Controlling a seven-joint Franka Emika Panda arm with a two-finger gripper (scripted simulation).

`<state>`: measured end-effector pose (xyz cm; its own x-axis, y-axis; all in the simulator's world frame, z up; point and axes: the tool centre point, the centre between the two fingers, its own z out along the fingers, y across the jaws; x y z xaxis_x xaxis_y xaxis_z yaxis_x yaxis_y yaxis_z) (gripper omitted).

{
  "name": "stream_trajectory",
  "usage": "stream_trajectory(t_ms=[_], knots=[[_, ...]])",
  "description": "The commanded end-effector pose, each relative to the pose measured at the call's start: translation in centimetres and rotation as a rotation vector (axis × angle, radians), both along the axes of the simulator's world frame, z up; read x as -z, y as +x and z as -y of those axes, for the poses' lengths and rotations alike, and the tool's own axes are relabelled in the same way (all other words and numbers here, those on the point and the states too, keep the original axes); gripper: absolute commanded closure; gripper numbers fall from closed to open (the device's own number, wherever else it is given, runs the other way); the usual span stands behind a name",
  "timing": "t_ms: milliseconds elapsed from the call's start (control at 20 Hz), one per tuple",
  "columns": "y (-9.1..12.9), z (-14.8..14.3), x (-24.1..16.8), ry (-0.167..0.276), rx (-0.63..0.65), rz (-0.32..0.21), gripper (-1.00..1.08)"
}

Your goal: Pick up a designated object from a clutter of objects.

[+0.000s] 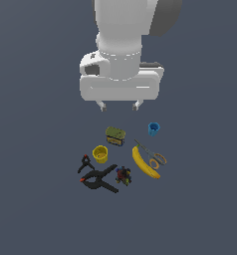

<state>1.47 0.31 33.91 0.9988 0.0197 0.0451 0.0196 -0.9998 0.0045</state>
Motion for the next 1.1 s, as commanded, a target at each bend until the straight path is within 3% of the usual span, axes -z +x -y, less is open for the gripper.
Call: stream_trajectory(t_ms=[0, 1050], knots=[[0.0, 0.0, 0.0, 0.0, 0.0, 0.0, -0.92], [-0.4, -0.3, -0.4, -0.003, -0.075, -0.001, -0.92]])
